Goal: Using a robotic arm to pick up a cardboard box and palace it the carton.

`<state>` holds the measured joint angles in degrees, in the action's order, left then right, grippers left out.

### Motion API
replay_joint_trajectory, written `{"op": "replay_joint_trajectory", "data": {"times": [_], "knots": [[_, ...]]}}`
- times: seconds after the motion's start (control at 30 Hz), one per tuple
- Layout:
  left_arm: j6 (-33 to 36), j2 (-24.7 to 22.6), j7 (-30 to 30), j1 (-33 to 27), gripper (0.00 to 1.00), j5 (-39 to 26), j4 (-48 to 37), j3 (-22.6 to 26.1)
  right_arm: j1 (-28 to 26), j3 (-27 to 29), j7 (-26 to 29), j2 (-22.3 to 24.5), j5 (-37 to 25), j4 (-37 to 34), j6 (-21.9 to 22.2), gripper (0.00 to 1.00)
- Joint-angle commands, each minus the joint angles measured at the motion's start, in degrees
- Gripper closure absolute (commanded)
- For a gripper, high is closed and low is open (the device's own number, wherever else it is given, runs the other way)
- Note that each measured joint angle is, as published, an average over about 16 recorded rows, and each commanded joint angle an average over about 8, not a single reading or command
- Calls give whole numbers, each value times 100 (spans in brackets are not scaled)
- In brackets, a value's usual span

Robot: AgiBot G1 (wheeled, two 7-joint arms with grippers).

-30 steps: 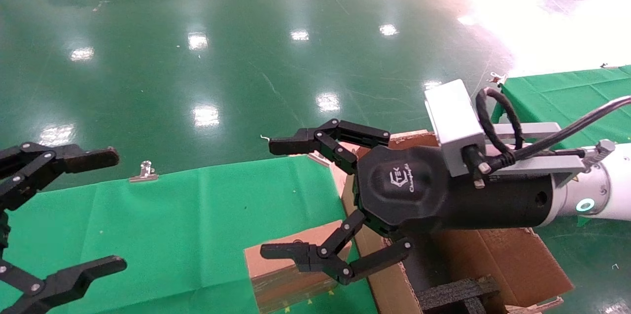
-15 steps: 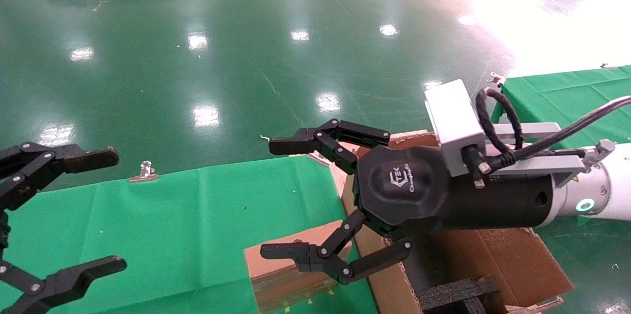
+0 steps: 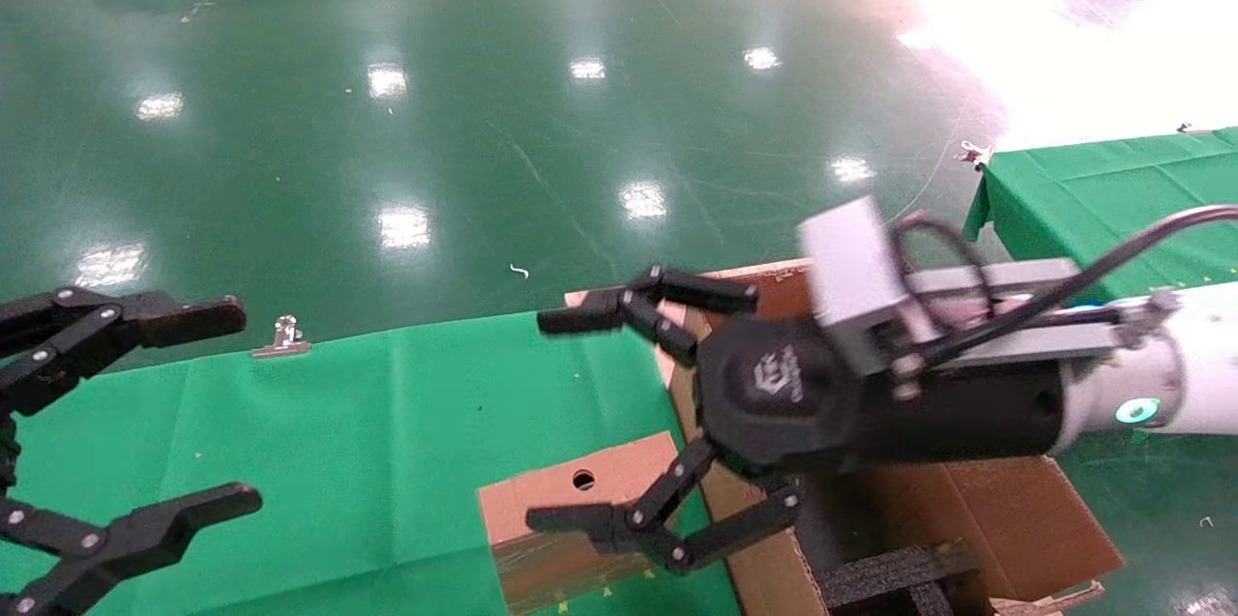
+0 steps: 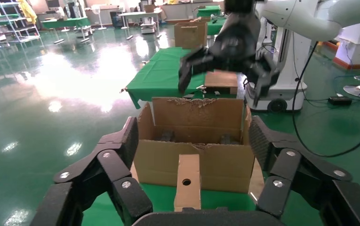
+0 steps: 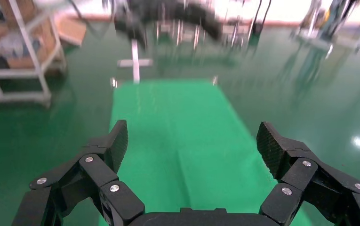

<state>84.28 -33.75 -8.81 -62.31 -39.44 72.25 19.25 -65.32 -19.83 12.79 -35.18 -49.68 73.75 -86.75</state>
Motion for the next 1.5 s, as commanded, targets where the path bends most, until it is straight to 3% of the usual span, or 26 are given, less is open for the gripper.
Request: {"op": "replay_joint_trajectory", "data": {"times": [0.03, 0.33, 0.53, 1.13, 1.2, 1.4, 1.47, 1.5], "knots": [[0, 0, 0, 0, 100, 0, 0, 0, -100, -101, 61, 1, -204, 4, -23, 0], [0, 0, 1, 0, 100, 1, 0, 1, -1127, -1046, 406, -418, -1888, -31, -309, 0], [0, 0, 1, -1, 100, 1, 0, 1, -1731, -1737, 381, -843, -2697, -161, -360, 0], [-1, 1, 1, -1, 98, 2, 0, 3, -2995, -3549, -254, -1969, -4147, -1173, -376, 0], [-1, 1, 1, -1, 92, 2, 0, 3, -3073, -3712, -339, -2050, -4200, -1251, -371, 0], [-1, 1, 2, -1, 22, 2, 0, 3, -3230, -4055, -547, -2211, -4227, -1471, -330, 0], [-1, 1, 2, -1, 3, 2, 0, 4, -3266, -4132, -606, -2247, -4227, -1526, -316, 0], [-1, 1, 2, -1, 0, 2, 0, 4, -3280, -4162, -629, -2262, -4226, -1549, -309, 7]]}}
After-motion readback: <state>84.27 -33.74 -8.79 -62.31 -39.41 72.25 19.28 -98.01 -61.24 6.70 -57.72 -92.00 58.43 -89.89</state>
